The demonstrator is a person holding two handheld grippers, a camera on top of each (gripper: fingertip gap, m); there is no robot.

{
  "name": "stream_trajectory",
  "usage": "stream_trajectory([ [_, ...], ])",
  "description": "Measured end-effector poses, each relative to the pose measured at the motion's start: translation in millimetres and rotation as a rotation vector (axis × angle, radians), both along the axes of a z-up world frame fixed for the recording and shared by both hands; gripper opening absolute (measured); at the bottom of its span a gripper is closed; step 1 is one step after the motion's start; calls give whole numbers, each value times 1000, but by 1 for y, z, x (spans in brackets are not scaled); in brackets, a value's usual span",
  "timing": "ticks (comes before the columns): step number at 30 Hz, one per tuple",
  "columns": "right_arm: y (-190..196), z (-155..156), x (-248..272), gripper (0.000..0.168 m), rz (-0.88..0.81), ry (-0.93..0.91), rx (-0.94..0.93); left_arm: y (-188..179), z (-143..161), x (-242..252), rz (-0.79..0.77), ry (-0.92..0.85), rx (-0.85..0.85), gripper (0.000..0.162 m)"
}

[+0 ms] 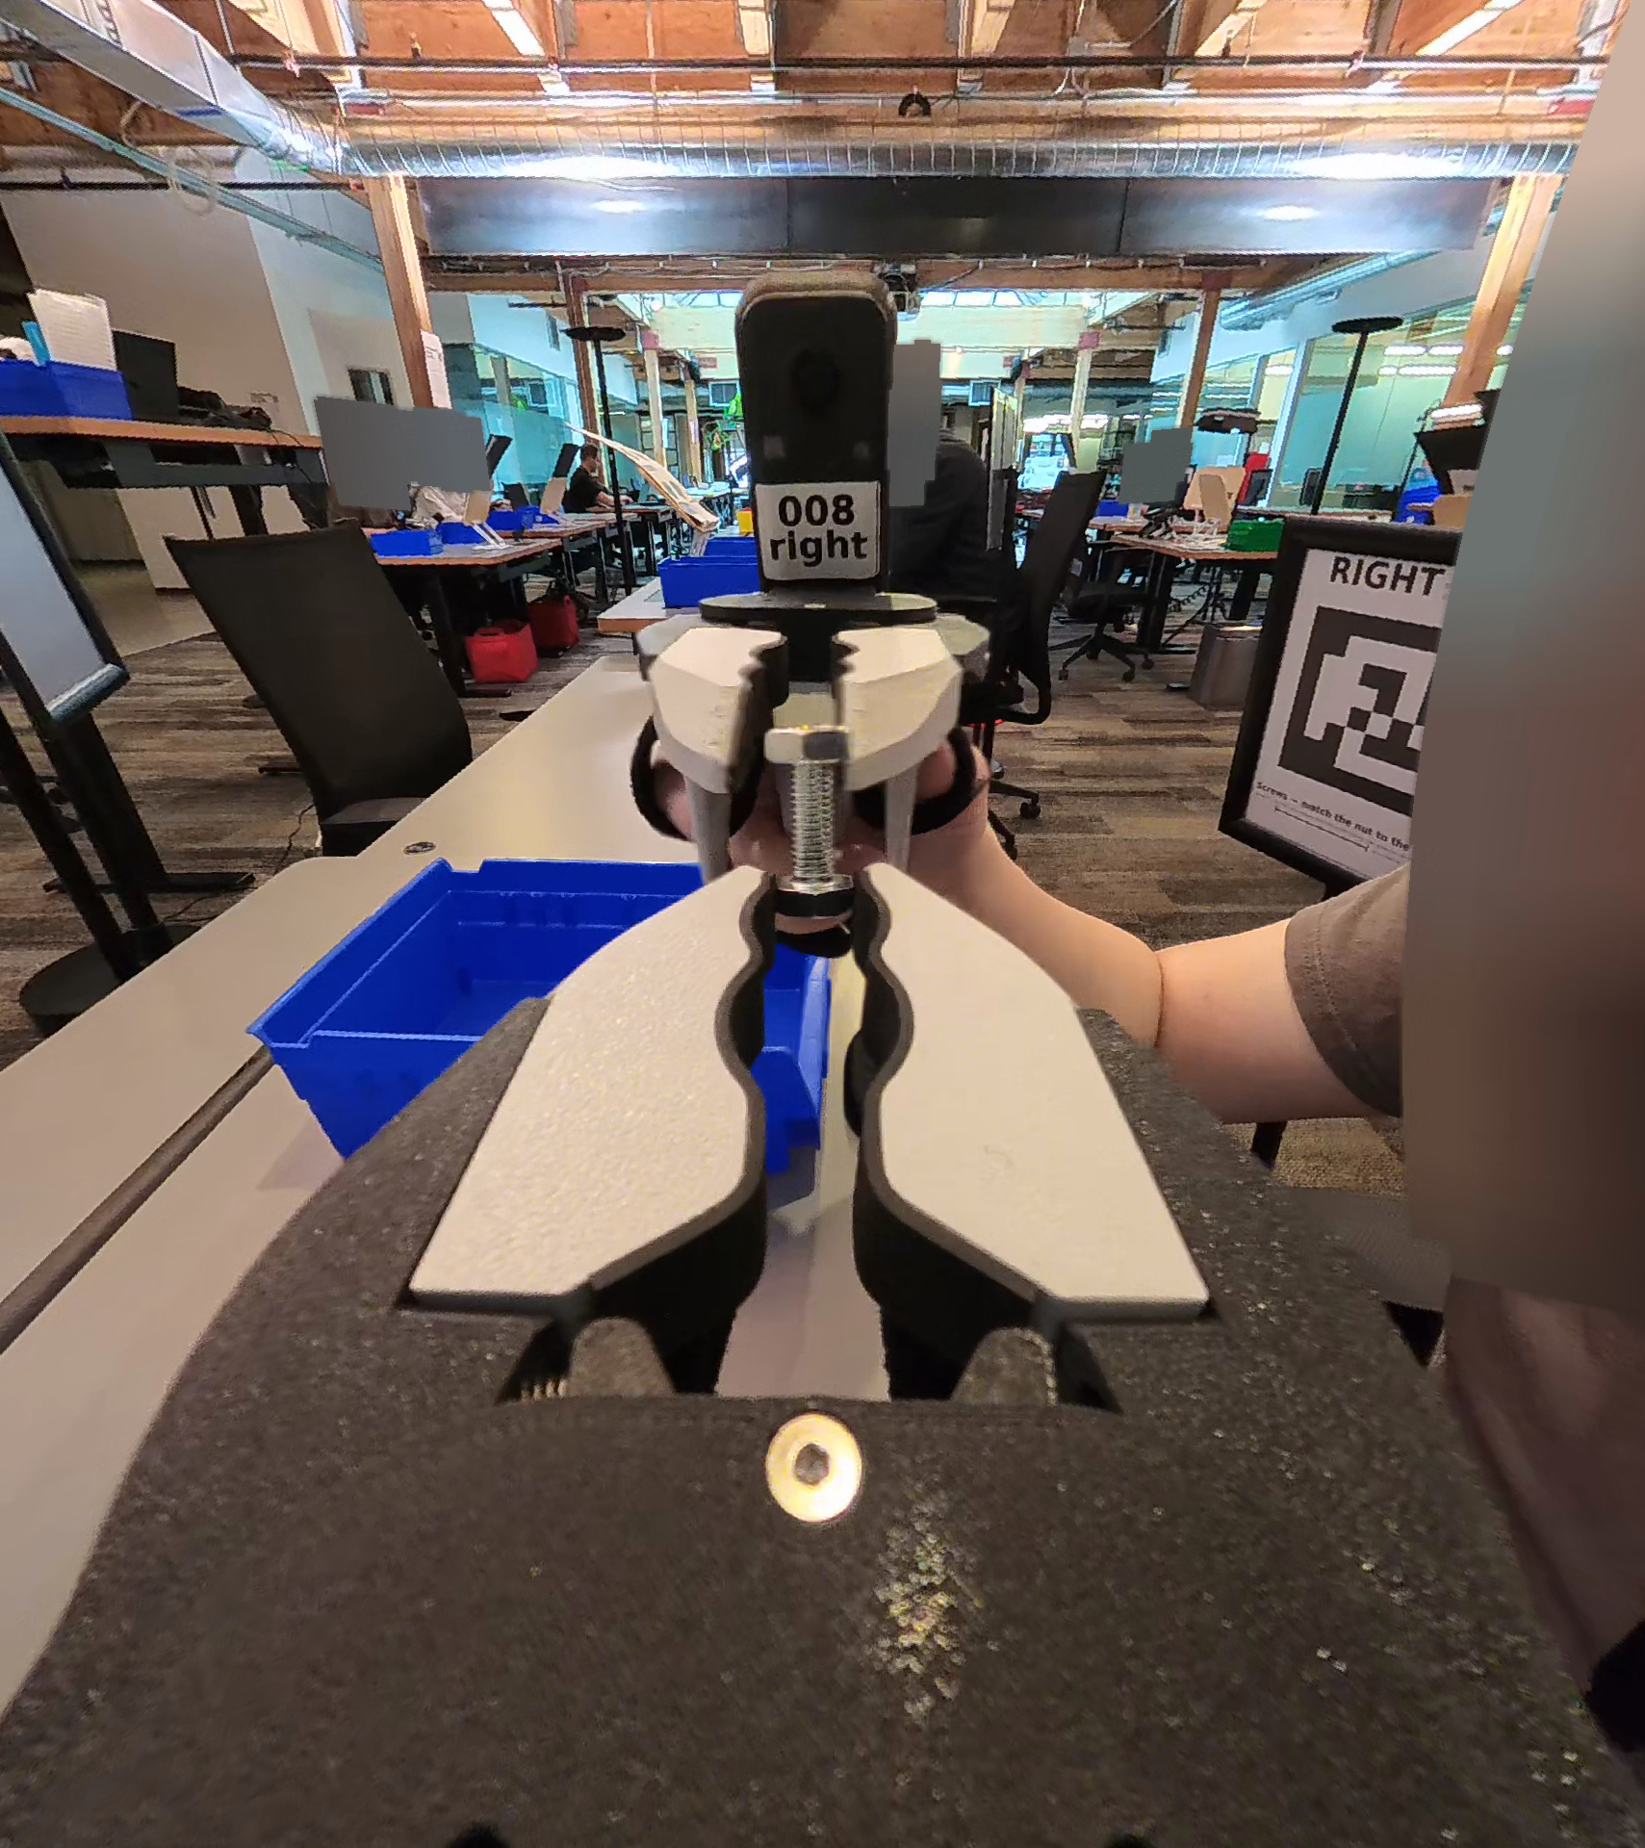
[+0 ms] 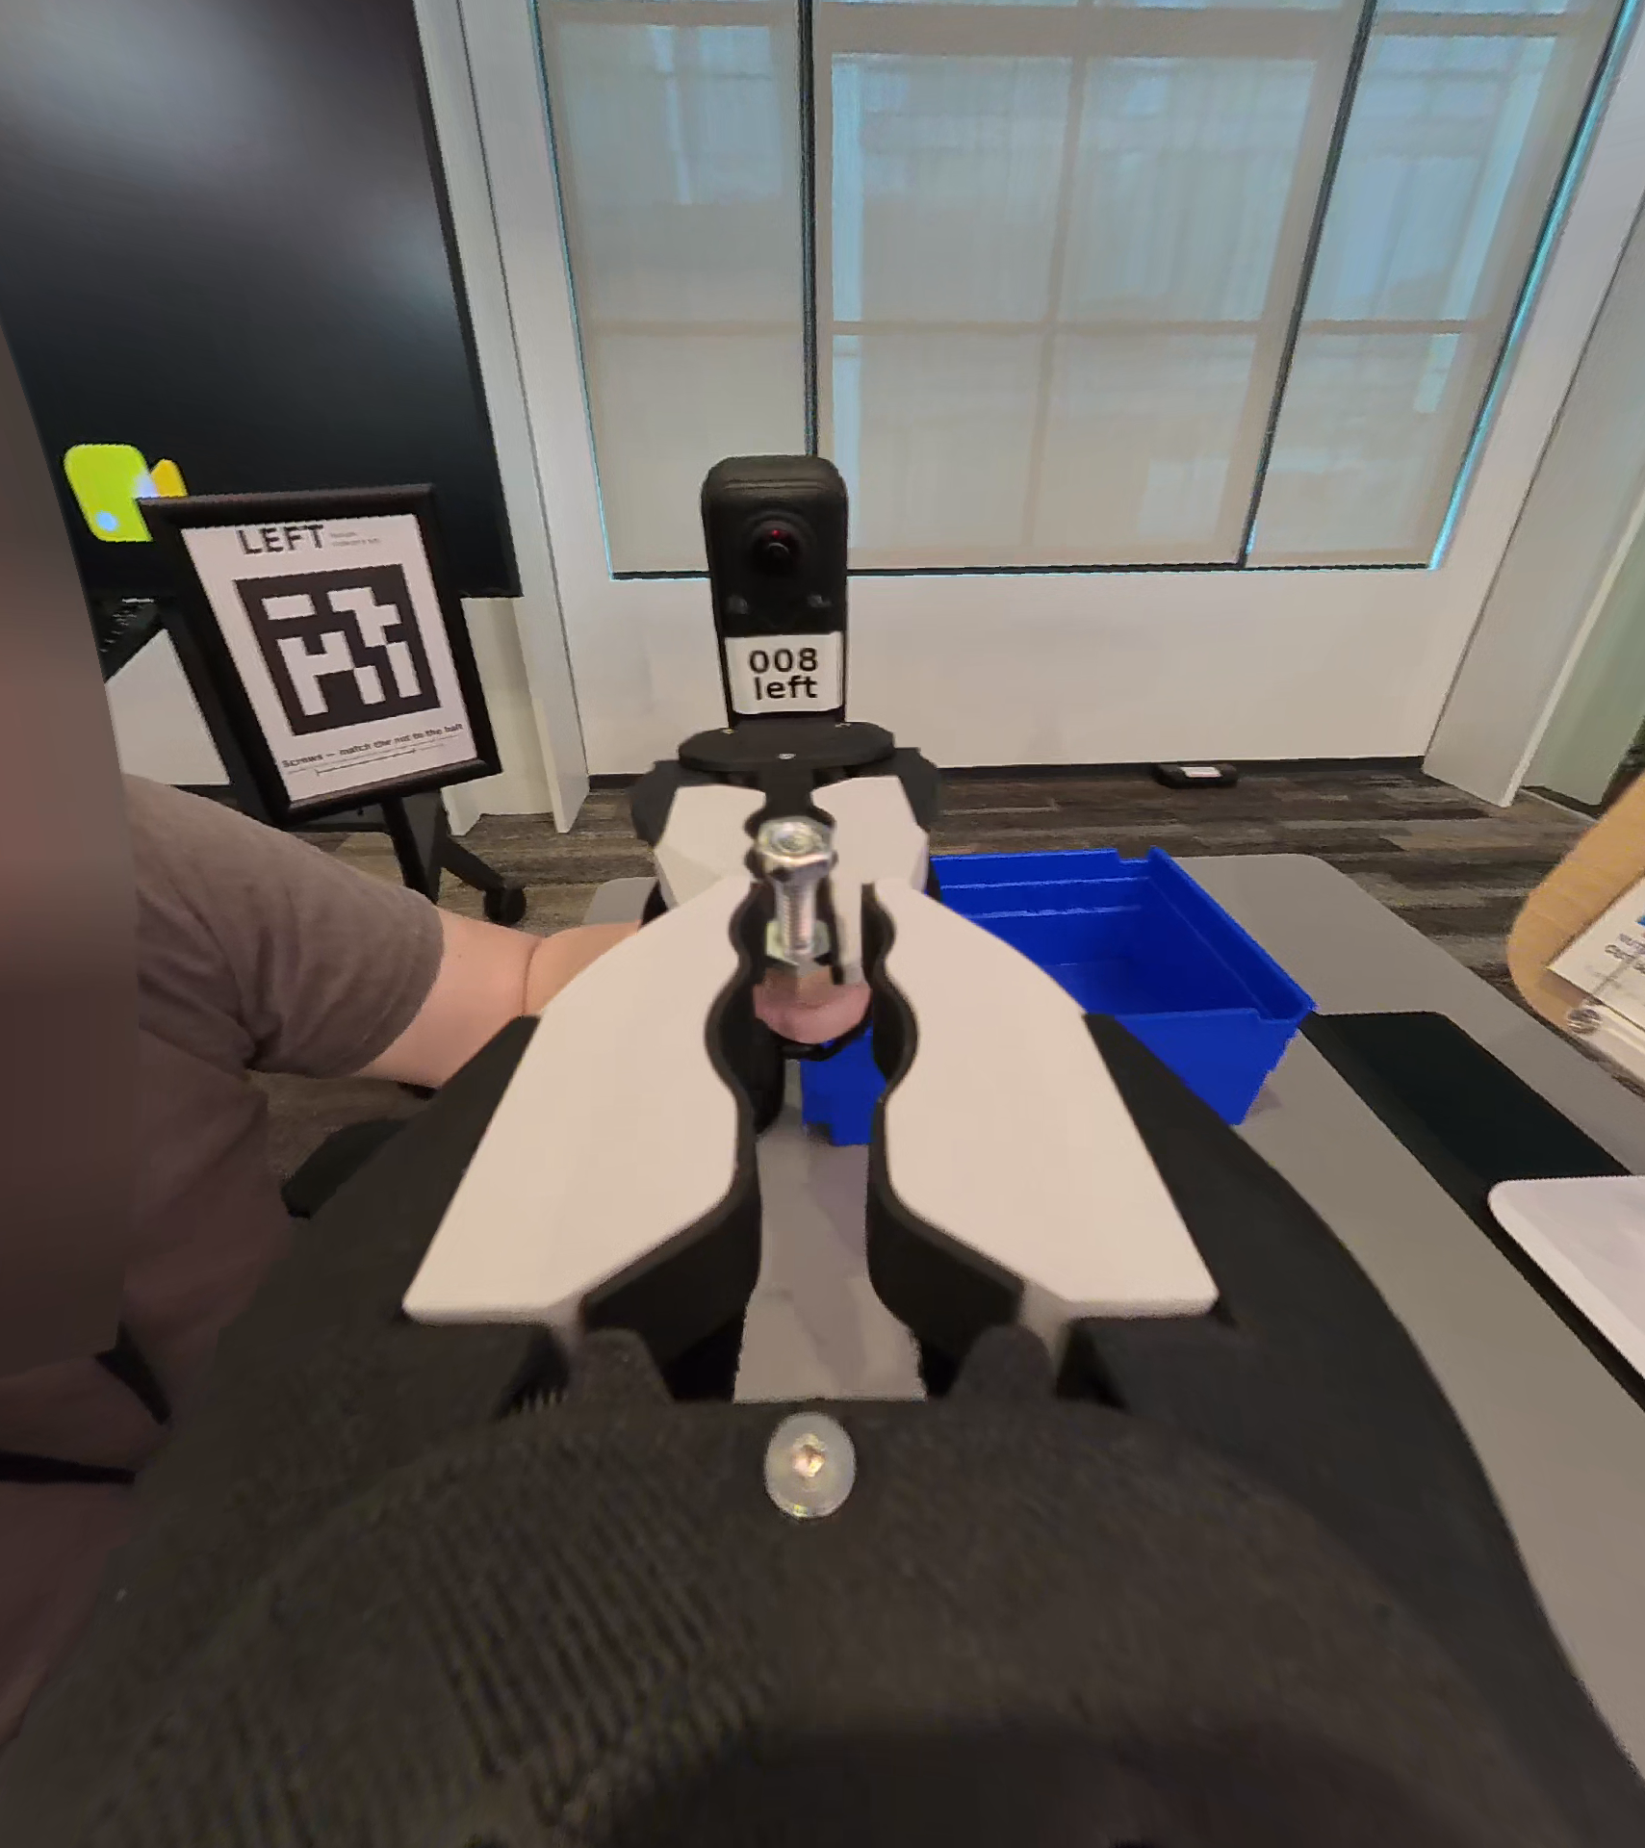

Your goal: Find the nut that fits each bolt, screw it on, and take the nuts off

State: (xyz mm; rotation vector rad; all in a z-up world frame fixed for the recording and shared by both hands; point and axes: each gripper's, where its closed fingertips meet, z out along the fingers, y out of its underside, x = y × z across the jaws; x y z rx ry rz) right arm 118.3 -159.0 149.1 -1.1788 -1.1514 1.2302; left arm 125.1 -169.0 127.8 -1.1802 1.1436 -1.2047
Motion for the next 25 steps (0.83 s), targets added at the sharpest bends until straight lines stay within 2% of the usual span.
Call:
stream_trajectory([
  [4, -8, 0, -8, 24, -7, -8, 27, -4, -2, 3, -10, 13, 10, 14],
  [18, -7, 10, 1, 19, -22, 31, 36, -2, 2, 1, 4, -13, 7, 14],
  [25, -9, 10, -2, 19, -33, 28, 42, -5, 5, 4, -11, -84, 5, 14],
])
